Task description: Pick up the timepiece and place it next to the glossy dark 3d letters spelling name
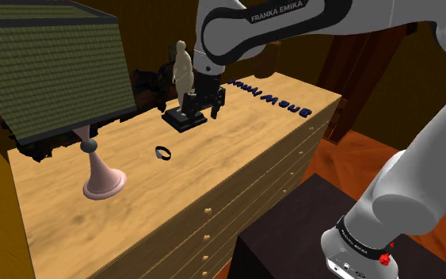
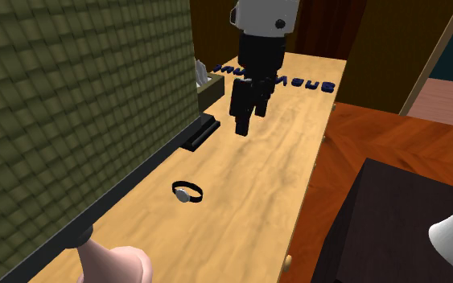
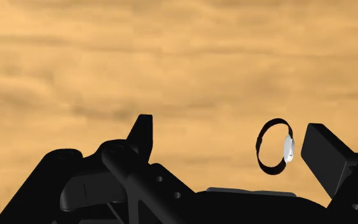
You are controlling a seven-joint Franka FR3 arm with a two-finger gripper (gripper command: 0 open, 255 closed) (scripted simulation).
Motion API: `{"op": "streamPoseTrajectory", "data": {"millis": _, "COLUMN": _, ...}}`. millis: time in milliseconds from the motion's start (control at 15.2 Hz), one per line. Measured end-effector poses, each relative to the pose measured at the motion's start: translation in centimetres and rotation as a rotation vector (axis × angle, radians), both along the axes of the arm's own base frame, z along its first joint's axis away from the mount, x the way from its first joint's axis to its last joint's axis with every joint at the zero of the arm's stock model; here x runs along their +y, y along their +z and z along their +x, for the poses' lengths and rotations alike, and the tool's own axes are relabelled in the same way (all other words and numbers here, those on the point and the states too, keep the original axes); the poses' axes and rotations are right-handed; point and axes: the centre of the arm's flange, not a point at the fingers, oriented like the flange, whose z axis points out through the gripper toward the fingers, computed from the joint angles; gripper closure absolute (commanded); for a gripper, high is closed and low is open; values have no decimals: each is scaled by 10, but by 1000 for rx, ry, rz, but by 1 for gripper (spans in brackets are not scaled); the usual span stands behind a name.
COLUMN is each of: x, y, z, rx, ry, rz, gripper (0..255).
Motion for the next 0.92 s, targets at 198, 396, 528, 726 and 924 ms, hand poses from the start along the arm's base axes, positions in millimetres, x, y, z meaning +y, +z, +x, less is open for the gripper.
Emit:
{"op": "streamPoseTrajectory", "data": {"millis": 198, "x": 27, "y": -20, "z": 22, "rx": 7, "ry": 4, "rz": 2, "gripper": 0}}
{"op": "streamPoseTrajectory", "data": {"millis": 396, "x": 55, "y": -38, "z": 45, "rx": 14, "ry": 8, "rz": 3, "gripper": 0}}
{"op": "streamPoseTrajectory", "data": {"millis": 528, "x": 72, "y": -49, "z": 58, "rx": 19, "ry": 10, "rz": 4, "gripper": 0}}
{"op": "streamPoseTrajectory", "data": {"millis": 726, "x": 99, "y": -66, "z": 82, "rx": 26, "ry": 14, "rz": 6, "gripper": 0}}
{"op": "streamPoseTrajectory", "data": {"millis": 924, "x": 118, "y": -80, "z": 96, "rx": 30, "ry": 15, "rz": 7, "gripper": 0}}
